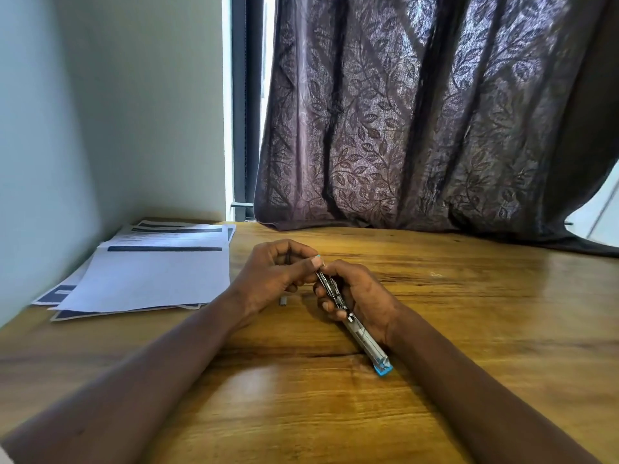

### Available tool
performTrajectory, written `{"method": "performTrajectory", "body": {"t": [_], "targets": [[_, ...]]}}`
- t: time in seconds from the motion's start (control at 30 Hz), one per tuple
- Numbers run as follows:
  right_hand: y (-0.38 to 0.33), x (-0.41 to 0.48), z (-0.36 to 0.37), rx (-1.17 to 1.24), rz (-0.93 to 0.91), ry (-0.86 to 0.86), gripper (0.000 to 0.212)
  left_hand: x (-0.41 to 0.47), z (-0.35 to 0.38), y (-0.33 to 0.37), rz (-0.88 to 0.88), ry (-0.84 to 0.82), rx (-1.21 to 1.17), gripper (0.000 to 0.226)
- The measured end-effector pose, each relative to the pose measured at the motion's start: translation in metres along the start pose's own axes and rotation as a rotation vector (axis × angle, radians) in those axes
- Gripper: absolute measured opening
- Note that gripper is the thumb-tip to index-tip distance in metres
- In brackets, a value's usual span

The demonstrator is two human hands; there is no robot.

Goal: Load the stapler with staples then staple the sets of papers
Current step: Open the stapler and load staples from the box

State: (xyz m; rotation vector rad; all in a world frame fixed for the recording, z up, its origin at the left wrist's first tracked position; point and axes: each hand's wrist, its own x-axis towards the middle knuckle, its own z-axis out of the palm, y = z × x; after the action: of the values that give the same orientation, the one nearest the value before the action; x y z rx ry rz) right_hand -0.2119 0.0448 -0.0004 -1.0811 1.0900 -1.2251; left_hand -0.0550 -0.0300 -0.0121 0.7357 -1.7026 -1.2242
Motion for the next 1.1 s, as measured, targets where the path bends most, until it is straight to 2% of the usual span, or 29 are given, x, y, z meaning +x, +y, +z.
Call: {"method": "performTrajectory", "body": {"t": [0.1,0.23,0.6,0.83,0.93,1.1], "targets": [[0.0,0.0,0.001,-0.003,0.013,0.006,0.019,0.001,0.0,0.0,-0.014,0.012,0.01,0.023],[0.002,0.003,0.001,-0.006,0.019,0.006,0.025,0.0,0.002,0.001,0.036,0.056,0.003,0.026],[0.002,0.004,0.012,0.034,0.01,0.088,0.025,0.001,0.006,-0.001,0.18,0.153,0.109,0.014],[0.004,0.005,0.013,0.07,-0.108,0.046,0.027,0.004,-0.004,-0.006,0.056,0.176,0.025,0.013],[0.006,0.006,0.012,0.045,-0.111,0.024,0.02,0.005,-0.005,-0.005,0.027,0.182,-0.004,0.013],[0.005,0.005,0.011,0.105,-0.075,0.009,0.028,0.006,-0.007,-0.001,0.009,0.218,-0.022,0.014]]}}
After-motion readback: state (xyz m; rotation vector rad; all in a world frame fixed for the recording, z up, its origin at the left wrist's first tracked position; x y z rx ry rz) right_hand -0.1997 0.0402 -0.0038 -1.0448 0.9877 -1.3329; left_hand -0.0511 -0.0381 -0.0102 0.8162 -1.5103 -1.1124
